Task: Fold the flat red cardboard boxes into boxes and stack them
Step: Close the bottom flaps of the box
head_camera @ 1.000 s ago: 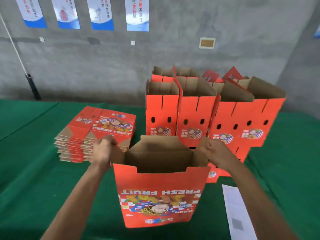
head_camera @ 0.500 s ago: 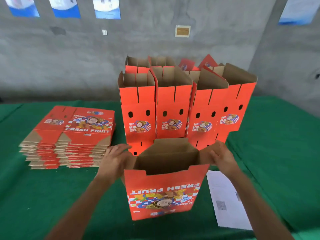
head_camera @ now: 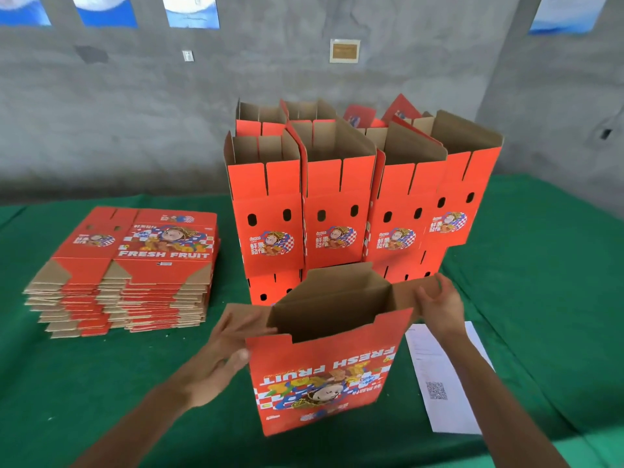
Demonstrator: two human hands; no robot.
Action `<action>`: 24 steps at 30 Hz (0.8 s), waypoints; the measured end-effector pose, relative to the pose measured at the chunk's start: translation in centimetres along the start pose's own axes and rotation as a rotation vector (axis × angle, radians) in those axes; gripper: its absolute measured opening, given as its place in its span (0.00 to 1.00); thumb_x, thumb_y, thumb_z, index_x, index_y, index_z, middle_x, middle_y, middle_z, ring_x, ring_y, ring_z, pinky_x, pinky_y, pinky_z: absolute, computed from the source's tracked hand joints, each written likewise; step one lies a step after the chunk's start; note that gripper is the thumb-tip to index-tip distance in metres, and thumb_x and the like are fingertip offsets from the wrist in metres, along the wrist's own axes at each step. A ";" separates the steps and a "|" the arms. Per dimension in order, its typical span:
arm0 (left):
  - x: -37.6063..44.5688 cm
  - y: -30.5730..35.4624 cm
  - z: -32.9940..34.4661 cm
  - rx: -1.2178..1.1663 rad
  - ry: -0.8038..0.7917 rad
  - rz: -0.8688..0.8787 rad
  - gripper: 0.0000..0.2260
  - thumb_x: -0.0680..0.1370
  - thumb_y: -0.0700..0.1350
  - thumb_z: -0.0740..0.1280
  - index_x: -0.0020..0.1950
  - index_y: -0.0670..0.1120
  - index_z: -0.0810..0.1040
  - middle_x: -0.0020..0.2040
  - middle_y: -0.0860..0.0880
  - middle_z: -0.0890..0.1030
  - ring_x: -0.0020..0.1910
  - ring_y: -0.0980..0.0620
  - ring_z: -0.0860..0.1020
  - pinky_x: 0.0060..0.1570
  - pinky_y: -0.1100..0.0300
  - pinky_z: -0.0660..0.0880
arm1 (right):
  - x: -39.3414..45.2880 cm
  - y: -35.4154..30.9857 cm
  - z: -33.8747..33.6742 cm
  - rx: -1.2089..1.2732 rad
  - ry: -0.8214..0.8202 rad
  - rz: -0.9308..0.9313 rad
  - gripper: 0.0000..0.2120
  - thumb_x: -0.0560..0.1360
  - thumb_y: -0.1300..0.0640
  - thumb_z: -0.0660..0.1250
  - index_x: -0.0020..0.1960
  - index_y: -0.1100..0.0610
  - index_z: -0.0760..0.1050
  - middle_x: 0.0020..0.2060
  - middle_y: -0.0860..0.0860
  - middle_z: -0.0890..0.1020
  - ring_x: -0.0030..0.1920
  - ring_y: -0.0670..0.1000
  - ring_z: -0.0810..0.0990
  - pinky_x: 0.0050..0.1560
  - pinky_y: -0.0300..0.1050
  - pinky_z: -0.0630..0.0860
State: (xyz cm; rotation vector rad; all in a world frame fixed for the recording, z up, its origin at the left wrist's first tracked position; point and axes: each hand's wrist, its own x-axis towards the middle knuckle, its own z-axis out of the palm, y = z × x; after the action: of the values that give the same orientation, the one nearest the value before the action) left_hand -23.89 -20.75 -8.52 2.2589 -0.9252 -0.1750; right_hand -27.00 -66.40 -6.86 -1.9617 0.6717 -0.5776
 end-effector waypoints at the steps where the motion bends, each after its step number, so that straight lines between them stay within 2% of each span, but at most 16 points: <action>1: 0.1 0.8 0.2 0.042 -0.018 0.022 0.27 0.83 0.70 0.45 0.70 0.66 0.76 0.79 0.68 0.60 0.82 0.60 0.43 0.78 0.54 0.41 | 0.2 0.0 0.2 -0.015 -0.017 -0.024 0.28 0.80 0.59 0.68 0.78 0.58 0.66 0.70 0.59 0.76 0.67 0.59 0.75 0.59 0.42 0.68; 3: 0.7 2.1 0.8 0.116 0.072 0.051 0.25 0.85 0.65 0.46 0.59 0.63 0.83 0.72 0.71 0.71 0.81 0.62 0.55 0.79 0.52 0.36 | 0.1 -0.9 -0.1 -0.062 -0.068 -0.105 0.27 0.80 0.61 0.67 0.78 0.56 0.67 0.65 0.60 0.79 0.64 0.60 0.78 0.58 0.44 0.72; 4: 1.4 2.7 0.8 0.162 0.112 0.006 0.26 0.85 0.67 0.46 0.59 0.62 0.83 0.70 0.71 0.73 0.79 0.62 0.59 0.79 0.52 0.35 | 0.1 -1.6 -0.5 -0.095 -0.105 -0.151 0.27 0.80 0.62 0.66 0.78 0.54 0.67 0.60 0.59 0.82 0.57 0.57 0.81 0.52 0.43 0.74; 5: 2.1 3.4 0.6 0.203 0.173 -0.063 0.26 0.83 0.69 0.45 0.63 0.63 0.80 0.71 0.69 0.73 0.78 0.61 0.62 0.78 0.51 0.36 | 0.1 -2.2 -0.9 -0.121 -0.148 -0.213 0.27 0.81 0.62 0.65 0.78 0.51 0.67 0.51 0.57 0.84 0.45 0.49 0.82 0.45 0.41 0.74; 6: 2.6 3.6 0.7 0.230 0.186 -0.141 0.27 0.81 0.71 0.45 0.70 0.63 0.73 0.74 0.65 0.71 0.78 0.59 0.62 0.79 0.48 0.37 | 0.2 -2.9 -1.3 -0.154 -0.193 -0.284 0.28 0.81 0.63 0.64 0.79 0.49 0.67 0.42 0.54 0.83 0.33 0.43 0.77 0.37 0.39 0.74; 7: 3.0 3.8 0.9 0.266 0.170 -0.227 0.30 0.80 0.72 0.46 0.76 0.61 0.66 0.76 0.61 0.68 0.79 0.57 0.61 0.79 0.44 0.37 | 0.3 -3.3 -1.6 -0.202 -0.227 -0.357 0.29 0.80 0.63 0.64 0.78 0.45 0.66 0.34 0.53 0.80 0.26 0.44 0.72 0.33 0.40 0.73; 8: 3.4 4.3 0.9 0.322 0.133 -0.290 0.31 0.80 0.72 0.47 0.80 0.60 0.59 0.79 0.58 0.65 0.80 0.54 0.59 0.78 0.40 0.37 | 0.3 -3.7 -1.7 -0.259 -0.251 -0.414 0.30 0.80 0.62 0.63 0.78 0.41 0.65 0.30 0.51 0.77 0.24 0.46 0.69 0.33 0.45 0.74; 10: 4.0 4.6 1.5 0.464 0.050 -0.316 0.28 0.82 0.68 0.47 0.82 0.66 0.48 0.83 0.55 0.55 0.83 0.50 0.51 0.77 0.33 0.37 | -0.4 -3.8 -1.5 -0.322 -0.261 -0.492 0.27 0.79 0.58 0.63 0.73 0.37 0.67 0.32 0.47 0.76 0.29 0.47 0.72 0.38 0.52 0.78; 12: 4.9 5.2 1.7 0.575 -0.017 -0.311 0.29 0.81 0.67 0.50 0.80 0.72 0.42 0.84 0.54 0.47 0.83 0.45 0.47 0.74 0.27 0.39 | -1.7 -3.3 -0.6 -0.158 -0.312 -0.485 0.21 0.80 0.59 0.65 0.70 0.41 0.73 0.48 0.43 0.83 0.47 0.46 0.81 0.52 0.56 0.81; 14: 6.4 5.5 1.6 0.679 -0.057 -0.318 0.35 0.74 0.70 0.49 0.78 0.72 0.37 0.85 0.52 0.45 0.83 0.39 0.47 0.71 0.24 0.40 | -3.3 -2.5 0.6 -0.019 -0.399 -0.461 0.23 0.81 0.60 0.67 0.73 0.43 0.72 0.65 0.41 0.80 0.63 0.43 0.78 0.65 0.52 0.77; 17: 7.9 6.0 1.9 0.744 -0.056 -0.358 0.36 0.73 0.68 0.48 0.78 0.70 0.36 0.85 0.50 0.46 0.82 0.36 0.46 0.69 0.21 0.38 | -4.7 -1.5 1.7 0.014 -0.392 -0.444 0.20 0.81 0.41 0.66 0.72 0.40 0.73 0.70 0.37 0.75 0.72 0.40 0.72 0.71 0.44 0.69; 19: 7.9 6.0 2.6 0.762 0.038 -0.359 0.35 0.75 0.67 0.51 0.79 0.69 0.39 0.85 0.49 0.47 0.82 0.36 0.45 0.69 0.21 0.40 | -5.1 -1.2 2.0 0.061 -0.358 -0.454 0.16 0.83 0.39 0.62 0.67 0.41 0.79 0.71 0.35 0.74 0.73 0.41 0.70 0.72 0.44 0.66; 21: 7.8 6.1 2.9 0.707 0.231 -0.378 0.37 0.75 0.68 0.57 0.81 0.67 0.45 0.85 0.48 0.46 0.82 0.36 0.43 0.70 0.20 0.42 | -4.9 -1.5 2.2 0.038 -0.314 -0.501 0.12 0.85 0.50 0.63 0.64 0.45 0.81 0.70 0.35 0.73 0.73 0.40 0.69 0.73 0.46 0.67; 22: 7.8 6.3 3.0 0.649 0.339 -0.391 0.40 0.74 0.67 0.63 0.82 0.64 0.47 0.85 0.46 0.45 0.82 0.36 0.42 0.71 0.21 0.43 | -4.8 -1.8 2.3 -0.002 -0.317 -0.528 0.13 0.83 0.57 0.66 0.65 0.48 0.80 0.69 0.37 0.72 0.73 0.41 0.69 0.74 0.49 0.66; 24: 7.5 6.9 3.3 0.539 0.530 -0.355 0.49 0.70 0.58 0.75 0.84 0.55 0.50 0.84 0.42 0.44 0.82 0.35 0.40 0.73 0.27 0.45 | -4.7 -2.3 2.3 -0.115 -0.383 -0.532 0.25 0.78 0.64 0.71 0.72 0.48 0.74 0.70 0.42 0.69 0.74 0.45 0.66 0.76 0.53 0.64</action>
State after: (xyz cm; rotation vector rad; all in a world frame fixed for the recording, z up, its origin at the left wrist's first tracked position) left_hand -23.50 -31.09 -5.71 2.7401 -0.3000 0.5590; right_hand -28.48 -60.92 -6.35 -2.2864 -0.0654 -0.4587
